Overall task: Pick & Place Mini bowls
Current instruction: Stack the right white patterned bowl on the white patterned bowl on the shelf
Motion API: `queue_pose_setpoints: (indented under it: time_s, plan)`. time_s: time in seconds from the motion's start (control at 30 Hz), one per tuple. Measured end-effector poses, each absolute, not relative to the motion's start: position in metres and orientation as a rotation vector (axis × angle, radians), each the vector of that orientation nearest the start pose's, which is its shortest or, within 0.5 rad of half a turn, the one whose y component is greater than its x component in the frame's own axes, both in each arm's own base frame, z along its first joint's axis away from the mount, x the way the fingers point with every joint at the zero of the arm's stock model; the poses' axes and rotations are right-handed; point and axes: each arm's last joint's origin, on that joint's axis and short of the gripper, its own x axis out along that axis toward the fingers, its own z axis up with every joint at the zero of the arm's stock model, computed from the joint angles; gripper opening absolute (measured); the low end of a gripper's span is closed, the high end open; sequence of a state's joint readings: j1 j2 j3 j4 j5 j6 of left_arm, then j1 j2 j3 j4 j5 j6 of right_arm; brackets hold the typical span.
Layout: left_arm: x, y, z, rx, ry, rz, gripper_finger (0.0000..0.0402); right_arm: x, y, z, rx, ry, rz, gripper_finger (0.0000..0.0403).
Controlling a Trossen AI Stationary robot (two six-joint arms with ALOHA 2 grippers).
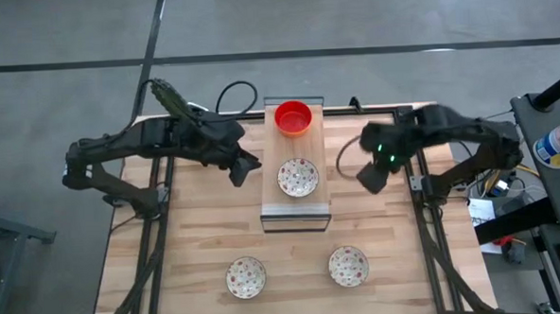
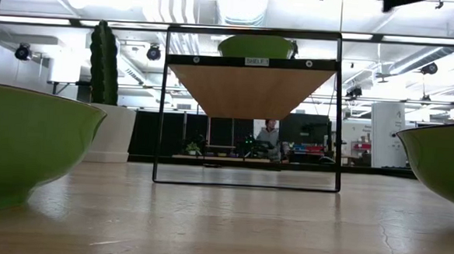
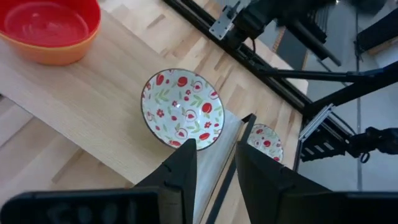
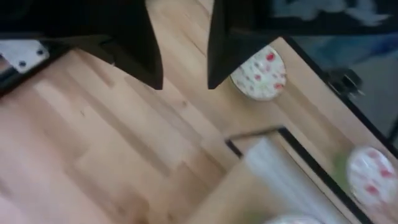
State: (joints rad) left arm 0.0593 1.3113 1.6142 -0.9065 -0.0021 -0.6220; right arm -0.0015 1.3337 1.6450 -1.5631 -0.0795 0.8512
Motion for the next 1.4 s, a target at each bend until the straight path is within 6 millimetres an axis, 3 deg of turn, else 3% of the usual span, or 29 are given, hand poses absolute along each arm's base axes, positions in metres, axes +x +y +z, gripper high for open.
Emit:
queue_pose_setpoints:
  time_s: [0.23,0.4,0.63,0.97,1.4]
  plan:
    - [0.243,0.014,0.441,-0.616,0.52,0.229,0.0103,0.217,0.032,0.364,0.687,1.336,-0.346,0.0182]
    - [0.242,0.014,0.441,-0.606,0.52,0.226,0.0103,0.231,0.06,0.34,0.611,1.269,-0.179,0.0183]
    - [0.242,0.013,0.441,-0.606,0.521,0.221,0.0103,0.235,0.085,0.291,0.582,1.265,-0.117,0.0172]
    - [0.242,0.012,0.441,-0.608,0.523,0.218,0.0103,0.228,0.091,0.234,0.65,1.295,-0.181,0.0168]
    - [0.242,0.012,0.44,-0.604,0.53,0.217,0.0103,0.22,0.105,0.2,0.723,1.262,-0.151,0.0164]
